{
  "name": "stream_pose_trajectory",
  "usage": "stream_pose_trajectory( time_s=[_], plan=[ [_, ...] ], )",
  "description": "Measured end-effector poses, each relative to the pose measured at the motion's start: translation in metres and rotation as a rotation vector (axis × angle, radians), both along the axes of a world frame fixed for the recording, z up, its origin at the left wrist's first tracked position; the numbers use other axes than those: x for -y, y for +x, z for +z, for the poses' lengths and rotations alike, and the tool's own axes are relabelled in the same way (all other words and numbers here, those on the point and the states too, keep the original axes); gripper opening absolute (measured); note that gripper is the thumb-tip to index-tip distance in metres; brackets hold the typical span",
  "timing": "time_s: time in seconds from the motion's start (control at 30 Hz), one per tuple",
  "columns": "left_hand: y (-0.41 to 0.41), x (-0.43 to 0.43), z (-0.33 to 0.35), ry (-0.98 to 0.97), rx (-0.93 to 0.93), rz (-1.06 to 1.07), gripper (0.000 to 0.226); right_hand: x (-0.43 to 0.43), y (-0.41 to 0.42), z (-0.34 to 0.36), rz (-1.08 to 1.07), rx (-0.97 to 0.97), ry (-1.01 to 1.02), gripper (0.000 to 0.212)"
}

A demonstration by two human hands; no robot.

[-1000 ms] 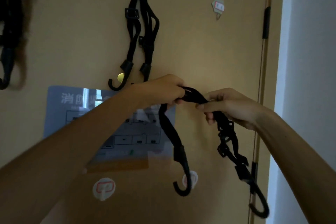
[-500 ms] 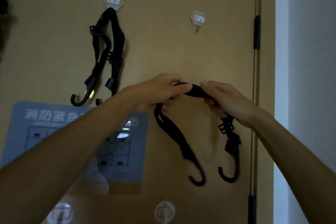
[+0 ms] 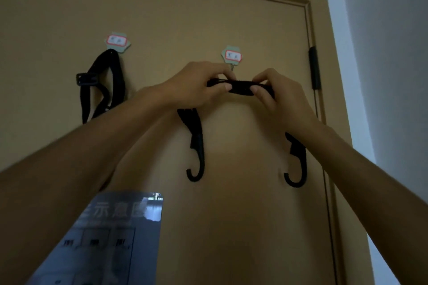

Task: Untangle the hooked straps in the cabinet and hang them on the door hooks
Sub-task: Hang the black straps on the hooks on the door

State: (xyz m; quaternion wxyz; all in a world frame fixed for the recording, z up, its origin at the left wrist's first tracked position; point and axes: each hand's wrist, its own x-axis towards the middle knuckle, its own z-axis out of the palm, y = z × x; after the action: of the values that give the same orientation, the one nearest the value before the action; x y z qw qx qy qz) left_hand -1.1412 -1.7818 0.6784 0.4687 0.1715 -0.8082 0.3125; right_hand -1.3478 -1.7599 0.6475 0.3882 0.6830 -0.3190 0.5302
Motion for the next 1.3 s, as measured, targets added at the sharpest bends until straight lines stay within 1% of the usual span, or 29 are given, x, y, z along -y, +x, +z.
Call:
stream_pose_trajectory(
  time_s=[0.07,0.1,0.17,0.27,0.33,0.43,0.6,0.77,0.87,0.97,1.03,1.13,1.3],
  plan=[
    [-0.002,0.007,0.02,-0.143,-0.02,0.047,0.029,0.006,0.006,0.019,-0.027,0.047,-0.065,0.02],
    [-0.004,0.009,0.03,-0.178,-0.046,0.066,0.029,0.008,0.01,0.029,-0.045,0.067,-0.089,0.02],
    [-0.008,0.015,0.047,-0.18,-0.105,0.096,0.022,0.012,0.016,0.048,-0.086,0.102,-0.115,0.02],
    [-0.016,0.023,0.06,-0.139,-0.134,0.211,0.019,0.02,0.023,0.069,-0.17,0.127,-0.1,0.021],
    [-0.02,0.026,0.063,-0.118,-0.154,0.273,0.02,0.027,0.024,0.075,-0.224,0.126,-0.069,0.022],
    [-0.024,0.028,0.062,-0.129,-0.168,0.314,0.019,0.036,0.025,0.072,-0.235,0.124,-0.071,0.022],
    [-0.025,0.031,0.043,-0.144,-0.165,0.308,0.019,0.04,0.027,0.05,-0.202,0.106,-0.091,0.024],
    [-0.037,0.029,0.021,-0.127,-0.191,0.318,0.025,0.038,0.037,0.035,-0.152,0.186,-0.007,0.029],
    [-0.042,0.022,0.012,-0.086,-0.229,0.338,0.027,0.036,0.044,0.027,-0.19,0.202,0.037,0.029],
    [-0.042,0.016,0.005,0.014,-0.286,0.322,0.026,0.032,0.048,0.018,-0.199,0.222,0.061,0.028],
    [-0.041,0.014,-0.001,0.065,-0.291,0.3,0.024,0.028,0.05,0.011,-0.18,0.236,0.068,0.026],
    [-0.038,0.012,-0.013,0.087,-0.287,0.271,0.022,0.021,0.052,-0.001,-0.173,0.245,0.054,0.022],
    [-0.027,0.012,-0.037,0.117,-0.321,0.181,0.028,0.015,0.05,-0.021,-0.061,0.214,0.081,0.025]
  ],
)
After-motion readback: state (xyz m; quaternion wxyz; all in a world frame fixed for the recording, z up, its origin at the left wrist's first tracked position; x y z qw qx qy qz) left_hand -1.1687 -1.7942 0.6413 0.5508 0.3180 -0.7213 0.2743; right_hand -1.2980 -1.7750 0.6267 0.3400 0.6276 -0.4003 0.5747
